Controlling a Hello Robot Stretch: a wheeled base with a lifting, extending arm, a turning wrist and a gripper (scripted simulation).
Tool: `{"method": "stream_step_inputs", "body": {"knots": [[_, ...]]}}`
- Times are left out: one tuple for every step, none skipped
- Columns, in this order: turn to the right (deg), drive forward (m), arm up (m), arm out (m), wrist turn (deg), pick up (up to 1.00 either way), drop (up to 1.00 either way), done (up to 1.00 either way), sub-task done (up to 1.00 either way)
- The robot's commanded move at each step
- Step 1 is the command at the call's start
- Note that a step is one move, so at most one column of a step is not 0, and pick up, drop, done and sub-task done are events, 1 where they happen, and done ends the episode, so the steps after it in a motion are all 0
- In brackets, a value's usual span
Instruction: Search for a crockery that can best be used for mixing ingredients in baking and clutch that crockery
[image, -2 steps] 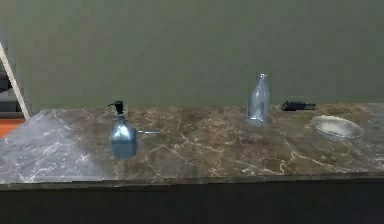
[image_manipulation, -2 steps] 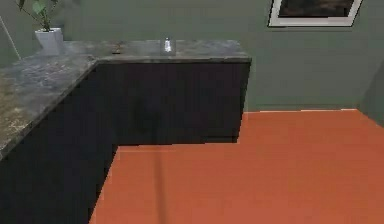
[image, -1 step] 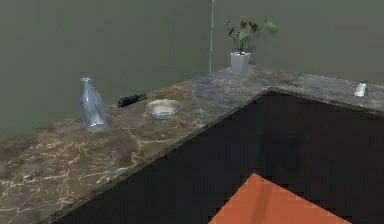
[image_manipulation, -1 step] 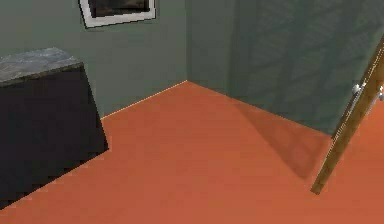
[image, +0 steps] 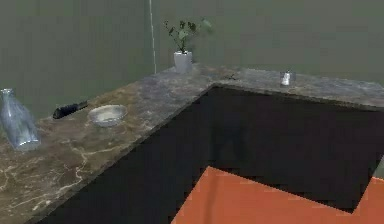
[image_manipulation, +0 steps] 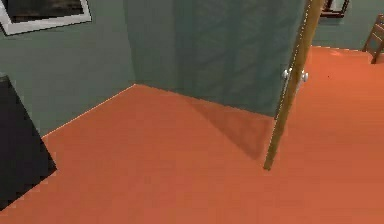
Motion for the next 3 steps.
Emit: {"method": "stream_step_inputs", "body": {"knots": [[0.0, 0.85, 0.0, 0.0, 0.0, 0.0, 0.0, 0.0, 0.0], [-45.0, 0.0, 0.0, 0.0, 0.0, 0.0, 0.0, 0.0, 0.0], [-45.0, 0.0, 0.0, 0.0, 0.0, 0.0, 0.0, 0.0, 0.0]]}}
